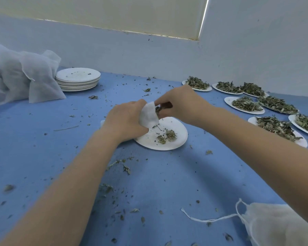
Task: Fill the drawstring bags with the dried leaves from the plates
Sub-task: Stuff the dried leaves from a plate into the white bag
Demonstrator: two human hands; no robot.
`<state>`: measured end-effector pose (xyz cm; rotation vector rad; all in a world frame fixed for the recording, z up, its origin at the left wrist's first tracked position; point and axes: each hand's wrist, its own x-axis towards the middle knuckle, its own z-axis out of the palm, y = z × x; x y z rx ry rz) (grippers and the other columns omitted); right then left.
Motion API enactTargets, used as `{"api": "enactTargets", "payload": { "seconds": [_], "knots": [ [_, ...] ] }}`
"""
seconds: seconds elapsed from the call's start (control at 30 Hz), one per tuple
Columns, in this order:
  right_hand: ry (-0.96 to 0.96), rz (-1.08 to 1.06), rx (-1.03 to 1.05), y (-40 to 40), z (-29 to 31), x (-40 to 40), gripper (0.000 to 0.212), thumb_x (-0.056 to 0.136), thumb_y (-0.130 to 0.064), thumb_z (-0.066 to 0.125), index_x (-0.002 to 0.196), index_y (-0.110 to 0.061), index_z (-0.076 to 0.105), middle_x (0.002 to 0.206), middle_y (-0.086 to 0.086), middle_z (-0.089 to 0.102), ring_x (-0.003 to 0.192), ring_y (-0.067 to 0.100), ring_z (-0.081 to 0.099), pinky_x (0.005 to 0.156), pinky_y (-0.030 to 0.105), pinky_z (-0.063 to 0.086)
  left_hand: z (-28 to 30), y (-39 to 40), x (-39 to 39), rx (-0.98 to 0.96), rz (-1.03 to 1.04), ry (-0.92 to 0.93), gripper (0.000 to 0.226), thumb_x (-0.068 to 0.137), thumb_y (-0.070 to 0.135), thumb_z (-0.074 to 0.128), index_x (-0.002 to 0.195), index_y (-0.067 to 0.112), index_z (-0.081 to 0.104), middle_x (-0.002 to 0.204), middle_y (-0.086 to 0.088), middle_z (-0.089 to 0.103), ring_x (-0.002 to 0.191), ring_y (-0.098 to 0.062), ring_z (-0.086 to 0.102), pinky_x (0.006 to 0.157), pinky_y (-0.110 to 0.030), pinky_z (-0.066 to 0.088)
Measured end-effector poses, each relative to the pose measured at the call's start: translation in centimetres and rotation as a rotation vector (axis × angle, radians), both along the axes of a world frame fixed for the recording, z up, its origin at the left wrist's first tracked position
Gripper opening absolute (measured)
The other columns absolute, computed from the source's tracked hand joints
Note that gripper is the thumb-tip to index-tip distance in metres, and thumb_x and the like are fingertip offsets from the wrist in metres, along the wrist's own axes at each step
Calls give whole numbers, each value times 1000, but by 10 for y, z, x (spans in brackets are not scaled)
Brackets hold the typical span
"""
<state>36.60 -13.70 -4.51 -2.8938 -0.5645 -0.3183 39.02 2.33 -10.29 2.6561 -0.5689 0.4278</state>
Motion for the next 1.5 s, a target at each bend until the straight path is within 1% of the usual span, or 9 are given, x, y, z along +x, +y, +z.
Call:
{"api": "enactTargets", "payload": {
  "seconds": [0.17, 0.5, 0.63, 0.8, 0.97, 1.07, 1.27, 1.4, 1.5],
  "knots": [
    [15, -74, 454, 8, -11, 0, 12, 73, -9, 69, 75, -19, 62, 74, 0, 67, 63, 6, 58, 55, 7, 41, -2, -8, -1, -205, -13, 32, 30, 70, 30, 66, 95, 25, 50, 79, 8, 53, 77, -17, 52, 56, -27, 38],
    [49, 22, 436, 0, -10, 3, 38, 80, -9, 67, 71, -46, 65, 52, -28, 58, 60, -7, 51, 57, 4, 38, -2, 2, 0, -443, -67, 41, 34, 68, 28, 73, 96, 36, 55, 75, 19, 55, 74, 2, 52, 53, -8, 34],
    [64, 84, 493, 8, -11, 4, 21, 80, -5, 65, 91, -20, 74, 75, -12, 68, 68, -7, 57, 66, 7, 45, -3, -4, 0, -410, -64, 40, 36, 68, 30, 72, 97, 33, 50, 80, 17, 56, 78, -7, 55, 61, -22, 44],
    [418, 252, 503, -1, -2, 2, 30, 91, -2, 54, 116, -15, 65, 110, 0, 70, 106, 14, 63, 92, 27, 48, -3, 2, 1, -425, -81, 28, 38, 66, 29, 74, 91, 36, 46, 73, 17, 53, 71, 4, 50, 54, -21, 38],
    [85, 76, 534, 9, -4, 7, 22, 76, -3, 69, 80, -25, 69, 69, -15, 66, 72, 5, 64, 68, 16, 51, -1, 1, 0, -432, -79, 73, 34, 65, 31, 72, 84, 43, 46, 74, 18, 55, 72, 4, 51, 53, -19, 36],
    [46, -8, 501, 24, -12, 11, 23, 74, -3, 64, 64, -24, 63, 54, -17, 56, 56, -2, 51, 47, 6, 36, -1, -3, 2, -374, -38, 63, 30, 66, 35, 69, 81, 39, 43, 73, 18, 54, 70, 6, 50, 51, -16, 33],
    [396, 145, 250, 17, -4, 14, 21, 82, 3, 50, 70, -11, 60, 71, 3, 55, 71, 16, 46, 64, 32, 39, 0, -2, 5, -297, -38, 42, 33, 67, 37, 67, 88, 40, 41, 76, 17, 56, 72, 7, 48, 54, -16, 34],
    [398, 250, 513, 3, -1, 9, 26, 85, -1, 62, 95, -22, 72, 95, -4, 73, 92, 5, 66, 88, 24, 52, 2, 7, 3, -322, -50, 35, 42, 65, 32, 71, 92, 43, 41, 76, 18, 52, 72, -2, 49, 54, -20, 35],
    [240, 113, 648, -9, -5, 7, 30, 85, -3, 60, 85, -31, 71, 79, -14, 72, 77, 2, 68, 76, 21, 54, 1, 11, 4, -207, -4, 21, 44, 68, 28, 70, 105, 33, 48, 83, 9, 52, 81, -16, 48, 61, -27, 36]
  ]
}}
